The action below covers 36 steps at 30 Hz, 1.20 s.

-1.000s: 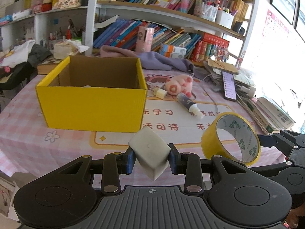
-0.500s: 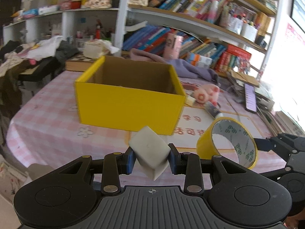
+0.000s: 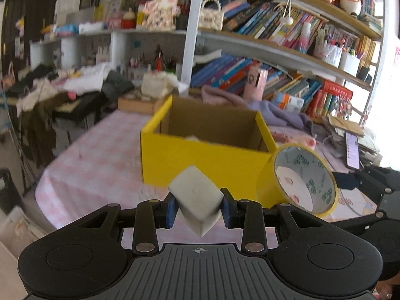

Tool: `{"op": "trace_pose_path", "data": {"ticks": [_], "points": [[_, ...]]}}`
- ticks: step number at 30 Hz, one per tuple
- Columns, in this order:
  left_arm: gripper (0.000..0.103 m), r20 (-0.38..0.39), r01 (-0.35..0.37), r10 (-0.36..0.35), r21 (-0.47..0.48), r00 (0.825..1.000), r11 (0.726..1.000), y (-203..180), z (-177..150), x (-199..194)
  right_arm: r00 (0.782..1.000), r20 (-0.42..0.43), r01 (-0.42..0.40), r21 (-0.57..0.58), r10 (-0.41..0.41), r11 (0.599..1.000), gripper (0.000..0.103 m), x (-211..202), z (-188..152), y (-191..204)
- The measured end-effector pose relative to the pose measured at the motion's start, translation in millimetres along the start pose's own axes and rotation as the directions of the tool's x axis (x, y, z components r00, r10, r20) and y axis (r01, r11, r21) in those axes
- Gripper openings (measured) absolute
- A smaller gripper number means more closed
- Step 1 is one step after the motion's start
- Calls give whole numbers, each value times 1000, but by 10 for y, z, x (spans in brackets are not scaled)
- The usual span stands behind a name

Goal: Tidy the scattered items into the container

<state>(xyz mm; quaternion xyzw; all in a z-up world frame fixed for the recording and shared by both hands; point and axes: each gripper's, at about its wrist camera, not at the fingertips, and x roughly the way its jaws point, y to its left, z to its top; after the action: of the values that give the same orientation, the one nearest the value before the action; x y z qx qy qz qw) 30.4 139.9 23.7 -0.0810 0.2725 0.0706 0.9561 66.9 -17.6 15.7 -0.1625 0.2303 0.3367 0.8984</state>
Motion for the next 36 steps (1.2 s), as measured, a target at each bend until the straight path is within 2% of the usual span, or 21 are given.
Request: {"op": "trace_pose_path", "data": {"ticks": [9, 16, 24, 28, 32, 36], "points": [[34, 101, -24, 15, 88, 995, 996, -133, 473, 273, 990, 138, 27, -20, -24, 999, 80, 307, 404, -255], [34, 114, -37, 23, 121, 993, 992, -277, 786, 651, 989, 146, 2, -32, 3, 999, 80, 698, 651, -564], [34, 60, -78, 72, 121, 996, 990, -322, 1008, 1181, 993, 112, -42, -35, 46, 999, 80, 1233, 850, -923], [34, 3, -88, 88, 119, 996, 989, -301, 1092, 1484, 994, 66, -84, -58, 88, 995, 80, 1553, 908, -1037], [35, -85, -89, 99, 107, 991, 990, -242, 1140, 1826, 991, -11, -137, -107, 136, 985, 80, 1917, 973, -1119], [35, -174, -99, 111, 79, 978, 992, -158, 1139, 2109, 979, -117, -186, -147, 169, 972, 80, 2263, 1036, -1193]]}}
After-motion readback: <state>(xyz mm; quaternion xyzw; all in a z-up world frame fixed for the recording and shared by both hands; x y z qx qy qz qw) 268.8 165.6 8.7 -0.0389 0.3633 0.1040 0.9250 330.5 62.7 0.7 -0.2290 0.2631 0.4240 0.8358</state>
